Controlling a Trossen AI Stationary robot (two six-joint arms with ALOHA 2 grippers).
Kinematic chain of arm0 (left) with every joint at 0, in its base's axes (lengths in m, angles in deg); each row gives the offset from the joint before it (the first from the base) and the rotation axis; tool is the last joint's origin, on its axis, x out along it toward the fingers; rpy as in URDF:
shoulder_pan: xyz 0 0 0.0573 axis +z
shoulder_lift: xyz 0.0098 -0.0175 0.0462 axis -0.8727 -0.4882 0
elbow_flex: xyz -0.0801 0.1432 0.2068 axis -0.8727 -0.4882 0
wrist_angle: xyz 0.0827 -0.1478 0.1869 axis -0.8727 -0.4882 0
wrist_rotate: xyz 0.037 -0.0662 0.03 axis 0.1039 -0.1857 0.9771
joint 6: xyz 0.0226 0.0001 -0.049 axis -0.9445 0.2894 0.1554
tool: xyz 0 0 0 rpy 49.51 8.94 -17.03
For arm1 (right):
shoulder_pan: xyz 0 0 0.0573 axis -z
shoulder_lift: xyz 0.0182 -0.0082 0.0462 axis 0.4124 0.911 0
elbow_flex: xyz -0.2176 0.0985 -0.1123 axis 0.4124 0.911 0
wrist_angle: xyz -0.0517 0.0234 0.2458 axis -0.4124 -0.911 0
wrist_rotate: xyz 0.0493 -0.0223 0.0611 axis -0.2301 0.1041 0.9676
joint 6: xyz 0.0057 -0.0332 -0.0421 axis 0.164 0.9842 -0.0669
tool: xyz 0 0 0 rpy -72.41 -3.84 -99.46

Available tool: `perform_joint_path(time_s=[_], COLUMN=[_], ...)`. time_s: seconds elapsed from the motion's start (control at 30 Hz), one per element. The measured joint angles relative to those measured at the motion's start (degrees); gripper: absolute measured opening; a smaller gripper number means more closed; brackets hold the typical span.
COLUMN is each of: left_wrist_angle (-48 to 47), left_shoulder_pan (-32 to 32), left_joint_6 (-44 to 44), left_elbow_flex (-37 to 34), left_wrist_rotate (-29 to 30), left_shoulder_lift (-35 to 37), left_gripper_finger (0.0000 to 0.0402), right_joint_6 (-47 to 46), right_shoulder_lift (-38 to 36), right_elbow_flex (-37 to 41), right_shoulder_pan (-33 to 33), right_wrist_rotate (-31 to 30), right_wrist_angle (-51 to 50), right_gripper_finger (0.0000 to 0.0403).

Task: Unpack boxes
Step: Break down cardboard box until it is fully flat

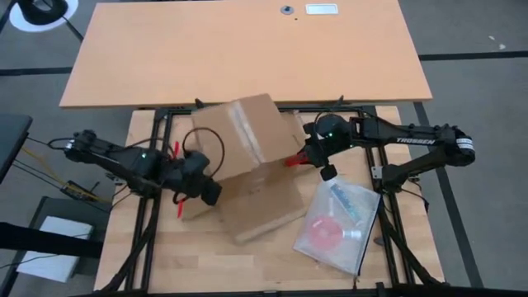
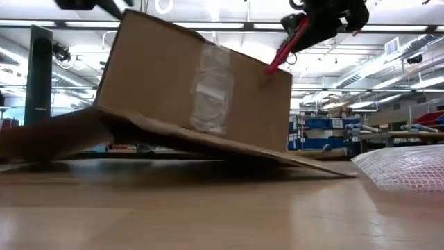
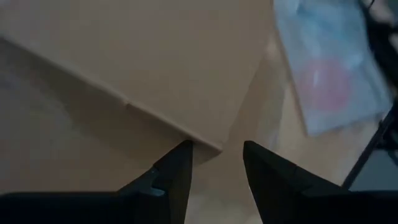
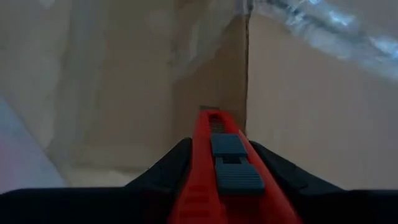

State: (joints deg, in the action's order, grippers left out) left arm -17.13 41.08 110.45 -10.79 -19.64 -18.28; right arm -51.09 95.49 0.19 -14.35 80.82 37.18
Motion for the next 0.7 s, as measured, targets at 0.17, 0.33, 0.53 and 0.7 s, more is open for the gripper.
perform_joint_path(time_s=[0.17,0.33,0.53,0.7], left_wrist_angle=[-3.1,-3.9,-4.7,-3.4], left_shoulder_pan=[5.0,14.2,19.0,28.1], left_joint_6=[-3.4,-18.3,-35.1,-51.2], left_elbow_flex=[4.3,7.5,9.0,10.0], left_wrist_rotate=[4.0,-4.3,-24.8,-13.9], left_shoulder_lift=[0.1,0.1,0.1,-0.2], left_gripper_finger=[0.0156,0.0156,0.0156,0.0156], right_joint_6=[-14.3,-31.7,-51.0,-63.6], right_shoulder_lift=[0.2,0.2,1.0,3.3], right_elbow_flex=[0.0,0.0,0.1,0.1], right_shoulder_pan=[-2.4,-5.9,-9.1,-10.5], right_wrist_rotate=[0.6,1.8,2.0,2.6], right_wrist_angle=[-4.0,-6.9,-7.7,-6.7], right_gripper_finger=[0.0132,0.0132,0.0132,0.0132])
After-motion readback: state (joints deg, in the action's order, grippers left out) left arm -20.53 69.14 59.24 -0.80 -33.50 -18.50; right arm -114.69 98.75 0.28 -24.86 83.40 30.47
